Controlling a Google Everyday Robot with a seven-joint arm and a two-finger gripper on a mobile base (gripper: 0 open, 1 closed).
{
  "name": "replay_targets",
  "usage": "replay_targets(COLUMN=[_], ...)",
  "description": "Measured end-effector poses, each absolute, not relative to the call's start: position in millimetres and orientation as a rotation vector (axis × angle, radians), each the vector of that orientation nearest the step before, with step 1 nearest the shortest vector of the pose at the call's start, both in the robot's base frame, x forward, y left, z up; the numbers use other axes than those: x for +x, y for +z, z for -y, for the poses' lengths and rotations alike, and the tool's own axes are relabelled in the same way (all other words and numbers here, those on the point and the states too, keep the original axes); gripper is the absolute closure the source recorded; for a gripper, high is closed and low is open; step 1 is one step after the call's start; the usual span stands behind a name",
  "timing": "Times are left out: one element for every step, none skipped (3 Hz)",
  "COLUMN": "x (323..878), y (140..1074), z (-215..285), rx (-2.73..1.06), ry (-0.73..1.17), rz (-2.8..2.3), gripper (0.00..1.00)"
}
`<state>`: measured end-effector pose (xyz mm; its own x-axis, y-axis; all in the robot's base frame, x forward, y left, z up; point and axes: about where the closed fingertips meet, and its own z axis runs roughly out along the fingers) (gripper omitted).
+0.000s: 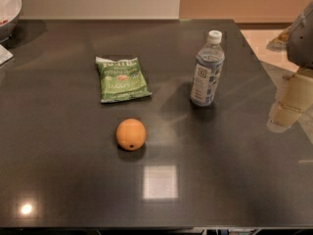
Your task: Move blue plastic bottle near orange
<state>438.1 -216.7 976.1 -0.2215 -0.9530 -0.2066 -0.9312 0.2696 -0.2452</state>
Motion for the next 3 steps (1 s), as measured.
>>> replay_targets(x=[438,456,486], y=[976,972,961], z=[217,215,209], rx=[-1.725,-1.712,-1.687], ry=[-0.098,-0.069,-0.017], rz=[-2.232,-2.222,-2.2], gripper=[0.0,0.0,0.0])
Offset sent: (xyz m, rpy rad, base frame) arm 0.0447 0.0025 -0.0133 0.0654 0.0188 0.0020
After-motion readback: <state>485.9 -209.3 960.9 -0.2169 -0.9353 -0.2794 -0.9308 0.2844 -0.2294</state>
